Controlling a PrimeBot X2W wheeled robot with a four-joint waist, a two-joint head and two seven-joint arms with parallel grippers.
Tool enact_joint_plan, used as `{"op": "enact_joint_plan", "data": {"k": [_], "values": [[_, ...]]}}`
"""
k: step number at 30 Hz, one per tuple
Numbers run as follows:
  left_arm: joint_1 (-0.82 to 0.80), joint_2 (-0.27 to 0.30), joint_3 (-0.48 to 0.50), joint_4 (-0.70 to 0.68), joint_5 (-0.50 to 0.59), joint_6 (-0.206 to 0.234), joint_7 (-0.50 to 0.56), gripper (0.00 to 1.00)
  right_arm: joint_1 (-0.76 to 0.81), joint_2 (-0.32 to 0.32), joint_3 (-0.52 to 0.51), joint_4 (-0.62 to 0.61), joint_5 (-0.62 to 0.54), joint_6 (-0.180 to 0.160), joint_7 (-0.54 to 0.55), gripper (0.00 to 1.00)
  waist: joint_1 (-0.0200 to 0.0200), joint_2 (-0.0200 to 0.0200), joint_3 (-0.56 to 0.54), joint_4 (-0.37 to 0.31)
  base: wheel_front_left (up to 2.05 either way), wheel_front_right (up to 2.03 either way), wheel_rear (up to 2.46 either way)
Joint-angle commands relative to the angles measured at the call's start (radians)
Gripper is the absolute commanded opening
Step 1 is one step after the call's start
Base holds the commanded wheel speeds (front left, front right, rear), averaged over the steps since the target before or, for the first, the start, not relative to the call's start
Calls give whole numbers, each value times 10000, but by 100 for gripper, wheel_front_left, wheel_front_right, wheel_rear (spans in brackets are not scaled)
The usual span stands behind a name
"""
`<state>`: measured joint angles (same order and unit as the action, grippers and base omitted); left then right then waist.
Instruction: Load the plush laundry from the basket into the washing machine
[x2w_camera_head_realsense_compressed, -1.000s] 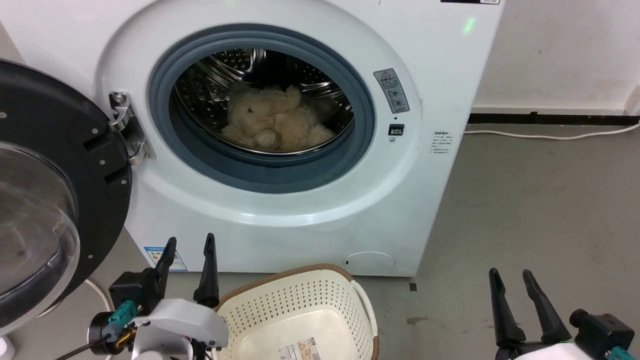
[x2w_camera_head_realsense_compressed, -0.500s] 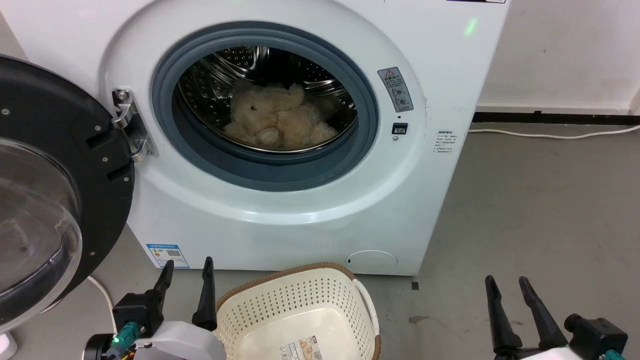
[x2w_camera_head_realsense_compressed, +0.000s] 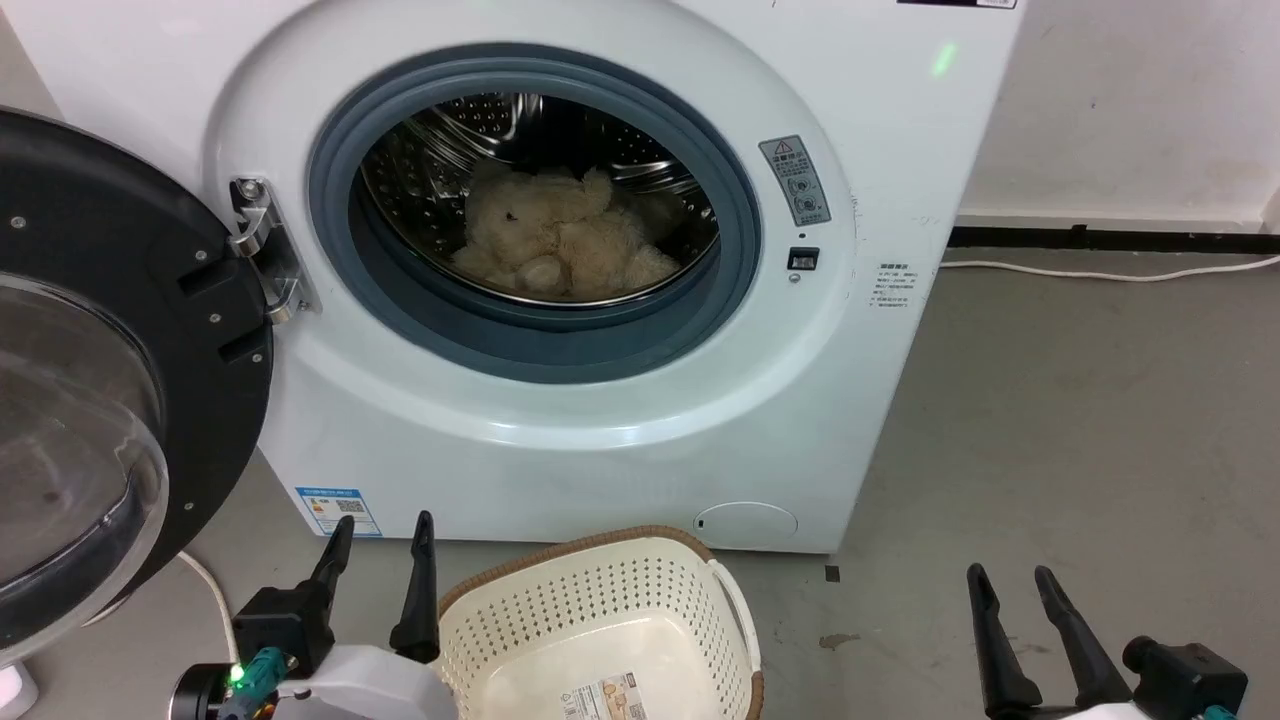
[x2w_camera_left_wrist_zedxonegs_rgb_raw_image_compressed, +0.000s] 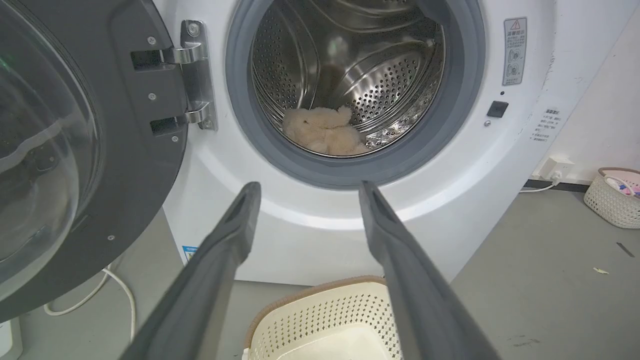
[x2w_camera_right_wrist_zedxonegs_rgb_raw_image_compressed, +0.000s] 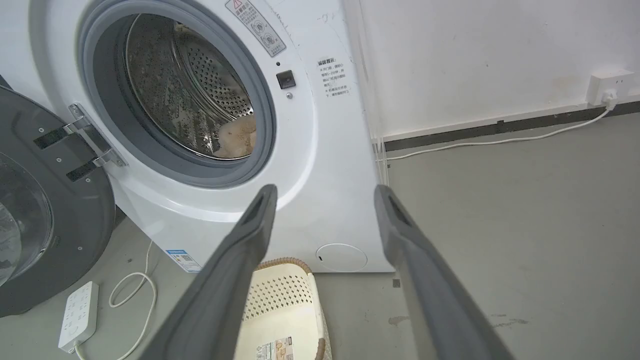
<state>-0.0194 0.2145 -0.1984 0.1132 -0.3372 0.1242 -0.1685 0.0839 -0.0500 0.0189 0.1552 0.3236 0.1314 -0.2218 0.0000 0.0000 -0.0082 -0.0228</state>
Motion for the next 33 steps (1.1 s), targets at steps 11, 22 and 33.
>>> {"op": "enact_joint_plan", "data": {"k": [11, 22, 33], "values": [[-1, -21, -3, 3, -7, -11, 8, 0, -8, 0, 1, 40, 23, 0, 6, 0, 0, 0, -28, -17, 0, 0, 0], [16, -164, 172, -97, 290, -119, 156, 0, -81, 0, -15, -100, -264, -1, 200, 0, 0, 0, -19, 5, 0, 0, 0], [33, -307, 347, -197, 588, -228, 303, 0, -154, 0, -32, -240, -552, -1, 395, 0, 0, 0, -9, 26, 0, 0, 0]]}}
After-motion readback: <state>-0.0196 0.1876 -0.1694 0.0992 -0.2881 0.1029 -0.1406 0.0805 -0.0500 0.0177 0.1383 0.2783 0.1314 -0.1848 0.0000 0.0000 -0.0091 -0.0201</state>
